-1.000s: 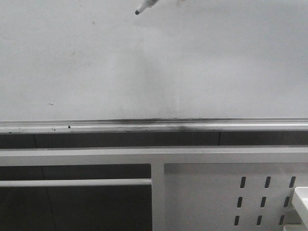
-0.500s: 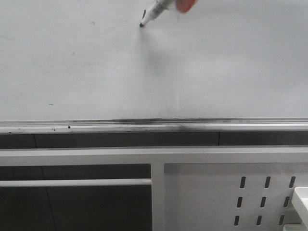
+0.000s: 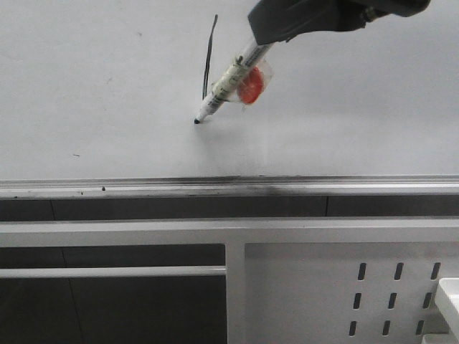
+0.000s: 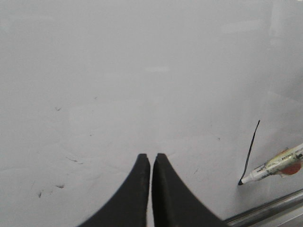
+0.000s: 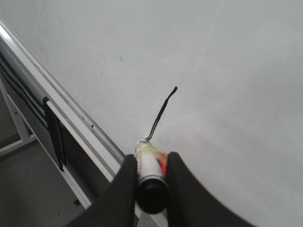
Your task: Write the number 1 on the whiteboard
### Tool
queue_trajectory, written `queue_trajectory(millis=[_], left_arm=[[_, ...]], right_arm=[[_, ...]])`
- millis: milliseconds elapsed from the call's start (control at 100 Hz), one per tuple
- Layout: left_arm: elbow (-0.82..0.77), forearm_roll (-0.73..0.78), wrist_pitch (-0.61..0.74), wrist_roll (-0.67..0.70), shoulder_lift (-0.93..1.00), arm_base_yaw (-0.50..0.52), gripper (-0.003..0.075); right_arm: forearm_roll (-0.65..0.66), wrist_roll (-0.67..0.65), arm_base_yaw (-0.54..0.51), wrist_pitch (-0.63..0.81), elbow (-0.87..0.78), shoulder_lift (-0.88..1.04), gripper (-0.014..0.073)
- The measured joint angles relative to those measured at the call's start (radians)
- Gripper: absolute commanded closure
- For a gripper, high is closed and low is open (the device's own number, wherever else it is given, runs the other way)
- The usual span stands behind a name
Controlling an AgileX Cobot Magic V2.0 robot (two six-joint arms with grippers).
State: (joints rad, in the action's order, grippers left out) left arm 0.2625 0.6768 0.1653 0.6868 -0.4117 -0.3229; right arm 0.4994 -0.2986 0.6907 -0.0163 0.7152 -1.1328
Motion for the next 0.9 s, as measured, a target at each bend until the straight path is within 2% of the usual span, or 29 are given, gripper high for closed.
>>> queue_trajectory(millis=[240,460,580,770,900], left_arm=[[0.0,0.0,0.001,0.0,0.0,0.0,0.074],[0.0,0.008,0.054,0.0,-0.002,0.0,0.0734],[-0.009,0.107,0.183,0.0,-0.025,0.0,0.0642],[-0.026,0.336,0.386,0.0,-0.162,0.0,0.0409],[-0.028,0.403,0.491,0.0,-0.291,0.0,0.0389]], right_arm=[[-0.004,0.0,0.012,0.001,0.0,-0.005,0.0663],[-0.006,0.0,0.113,-0.103,0.0,0.056,0.0663],[-0.006,0.0,0.17,-0.167,0.0,0.058,0.0663],[-0.006,0.0,0.246,-0.204,0.0,0.058,0.0663],[-0.006,0.0,0.264,-0.211,0.0,0.058,0.0663]])
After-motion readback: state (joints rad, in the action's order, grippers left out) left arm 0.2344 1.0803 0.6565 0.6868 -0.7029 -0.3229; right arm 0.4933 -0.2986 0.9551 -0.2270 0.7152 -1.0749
